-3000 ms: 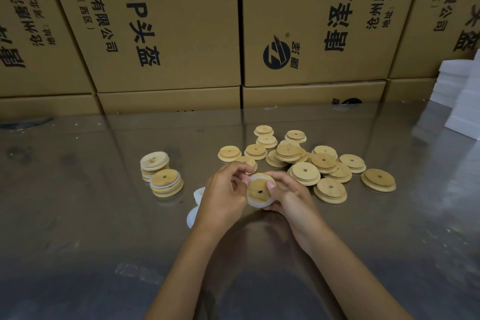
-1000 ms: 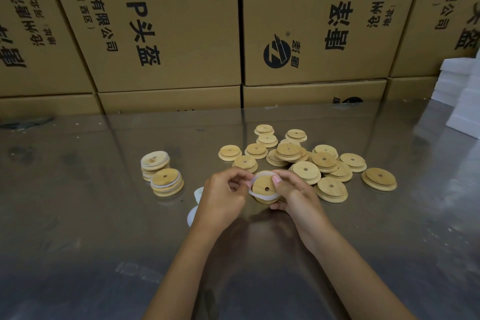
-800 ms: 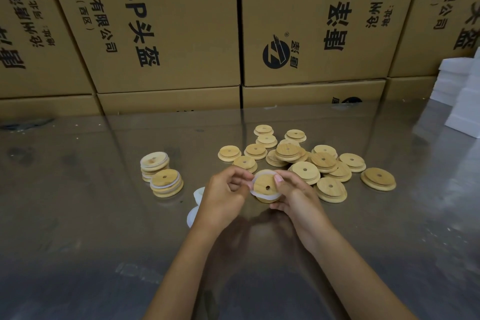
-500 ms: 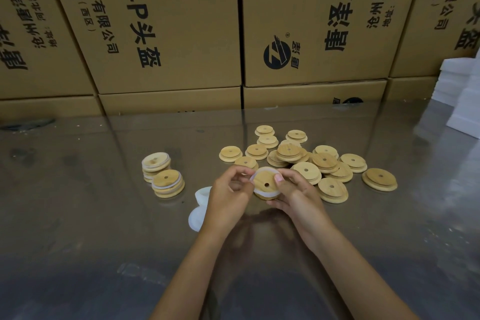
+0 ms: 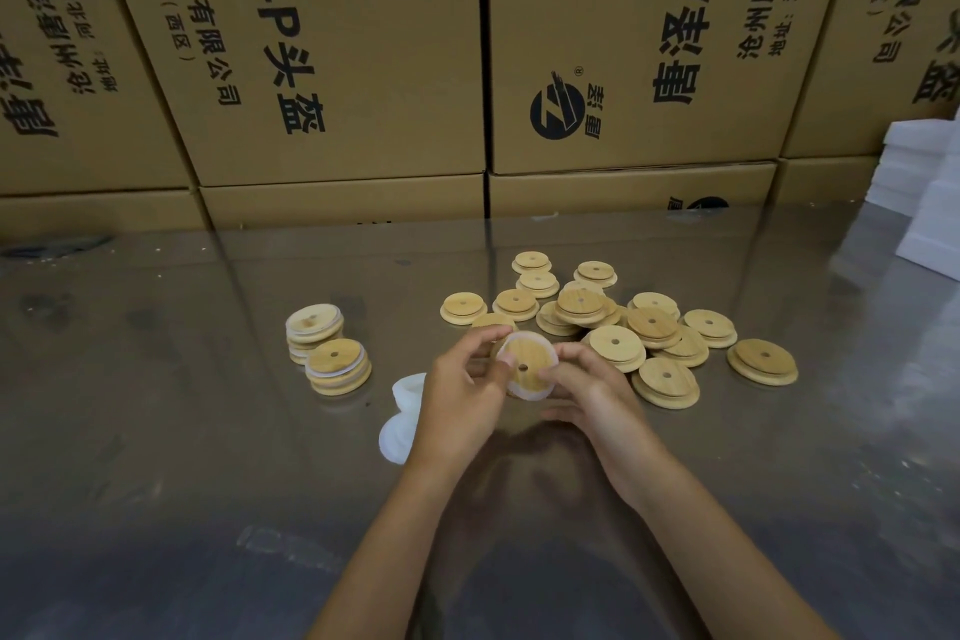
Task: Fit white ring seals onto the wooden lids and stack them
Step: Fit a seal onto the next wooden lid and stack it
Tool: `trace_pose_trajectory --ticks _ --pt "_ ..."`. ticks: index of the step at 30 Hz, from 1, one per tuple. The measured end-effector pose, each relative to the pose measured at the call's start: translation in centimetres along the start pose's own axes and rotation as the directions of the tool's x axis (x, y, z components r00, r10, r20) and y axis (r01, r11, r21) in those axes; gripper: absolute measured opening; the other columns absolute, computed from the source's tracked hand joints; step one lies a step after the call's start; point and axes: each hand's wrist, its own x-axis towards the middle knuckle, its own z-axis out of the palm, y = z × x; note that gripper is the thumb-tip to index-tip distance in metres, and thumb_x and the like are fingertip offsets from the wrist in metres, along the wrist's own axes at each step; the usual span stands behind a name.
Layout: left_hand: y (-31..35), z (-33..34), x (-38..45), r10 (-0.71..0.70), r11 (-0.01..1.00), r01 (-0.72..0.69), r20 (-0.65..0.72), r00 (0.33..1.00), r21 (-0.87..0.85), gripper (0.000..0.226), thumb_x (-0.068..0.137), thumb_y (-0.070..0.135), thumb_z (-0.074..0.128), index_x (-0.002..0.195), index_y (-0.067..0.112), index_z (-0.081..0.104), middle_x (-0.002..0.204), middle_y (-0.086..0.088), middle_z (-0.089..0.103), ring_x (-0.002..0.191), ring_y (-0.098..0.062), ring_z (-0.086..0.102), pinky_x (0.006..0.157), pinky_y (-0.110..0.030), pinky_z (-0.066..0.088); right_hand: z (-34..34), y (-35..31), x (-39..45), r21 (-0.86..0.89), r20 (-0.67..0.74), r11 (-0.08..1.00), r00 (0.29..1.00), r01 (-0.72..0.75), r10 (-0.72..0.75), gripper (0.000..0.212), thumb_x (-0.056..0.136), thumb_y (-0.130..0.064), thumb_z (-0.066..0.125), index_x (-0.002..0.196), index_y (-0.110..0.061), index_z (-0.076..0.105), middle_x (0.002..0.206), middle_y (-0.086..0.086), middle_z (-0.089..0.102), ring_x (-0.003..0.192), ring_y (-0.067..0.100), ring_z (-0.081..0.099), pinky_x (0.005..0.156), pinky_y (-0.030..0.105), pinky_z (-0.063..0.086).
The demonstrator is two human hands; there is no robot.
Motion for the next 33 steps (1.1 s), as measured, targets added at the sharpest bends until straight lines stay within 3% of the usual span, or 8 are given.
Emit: trace_pose_trajectory --ticks 3,5,8,10,13,20,27,33 --pt "0.0 -0.1 0.0 0.022 0.999 -0.025 0.068 0.997 0.034 0.025 0.092 0.007 0.06 0.108 0.023 0.071 0.103 0.012 0.072 0.096 -0.002 0.067 0.08 -0.016 0.052 0.4 0.1 -0.4 -0.083 0.019 0.995 0.998 0.057 -0.056 0.018 0.095 -0.019 0.065 0.11 -0.01 0.067 0.098 0.009 0.073 0.085 0.013 0.066 0.069 0.029 0.051" --pt "0.0 -0.1 0.0 0.027 0.999 -0.03 0.057 0.998 0.04 0.02 0.091 0.007 0.063 0.101 0.022 0.072 0.096 0.011 0.073 0.09 0.0 0.067 0.076 -0.013 0.051 0.5 0.3 -0.4 -0.113 0.023 0.99 0.996 0.089 -0.087 0.016 0.096 -0.02 0.064 0.108 -0.01 0.067 0.097 0.01 0.074 0.08 0.012 0.066 0.065 0.027 0.051" --pt "-0.1 -0.2 0.1 -0.006 1.0 0.006 0.008 1.0 -0.017 0.008 0.087 0.007 0.068 0.088 0.015 0.067 0.08 0.006 0.073 0.076 0.0 0.067 0.067 -0.013 0.05 0.2 0.5 -0.3 -0.102 0.035 0.99 0.995 0.101 -0.098 0.015 0.096 -0.017 0.063 0.109 -0.01 0.066 0.089 0.004 0.074 0.077 0.01 0.066 0.063 0.025 0.051" --pt "-0.2 -0.3 0.2 -0.056 0.996 0.057 0.007 0.998 -0.068 0.006 0.086 0.008 0.07 0.084 0.012 0.065 0.078 0.003 0.074 0.074 -0.004 0.066 0.071 -0.02 0.054 0.1 0.6 -0.2 -0.088 0.057 0.991 0.993 0.104 -0.099 0.015 0.097 -0.016 0.062 0.11 -0.01 0.065 0.084 -0.003 0.074 0.074 0.005 0.066 0.062 0.019 0.052" --pt "-0.2 -0.6 0.4 -0.142 0.977 0.145 0.033 0.989 -0.158 0.007 0.086 0.008 0.07 0.081 0.012 0.066 0.08 0.001 0.075 0.079 -0.01 0.068 0.08 -0.032 0.053 0.2 0.7 -0.3 -0.042 0.079 0.994 0.992 0.104 -0.101 0.015 0.096 -0.014 0.062 0.111 -0.01 0.063 0.088 0.0 0.075 0.077 0.006 0.067 0.065 0.02 0.053" --pt "0.4 -1.5 0.7 -0.219 0.943 0.232 0.08 0.972 -0.238 0.006 0.084 0.005 0.072 0.079 0.007 0.071 0.075 -0.002 0.075 0.067 -0.005 0.069 0.057 -0.014 0.049 0.5 0.5 -0.2 0.051 0.02 0.995 0.996 0.091 -0.092 0.019 0.097 -0.012 0.061 0.115 -0.01 0.063 0.105 0.009 0.074 0.087 0.013 0.066 0.074 0.028 0.05" --pt "0.5 -1.8 0.7 -0.214 0.957 0.232 0.114 0.97 -0.174 0.003 0.081 0.007 0.075 0.081 0.004 0.074 0.074 -0.002 0.075 0.065 -0.002 0.066 0.058 -0.012 0.05 -0.2 0.0 -0.1 0.119 0.001 0.99 0.997 0.079 -0.079 0.013 0.098 -0.012 0.058 0.108 -0.01 0.066 0.095 -0.001 0.075 0.088 0.011 0.066 0.077 0.028 0.051" --pt "0.1 -1.2 0.7 -0.189 0.978 0.197 0.124 0.974 -0.06 0.006 0.08 0.017 0.078 0.075 0.016 0.076 0.076 -0.002 0.076 0.067 -0.003 0.064 0.064 -0.016 0.051 -0.5 -0.2 0.0 0.248 0.001 0.969 1.0 0.018 -0.019 0.017 0.099 -0.01 0.055 0.112 -0.007 0.065 0.101 0.007 0.075 0.092 0.016 0.068 0.083 0.032 0.052"
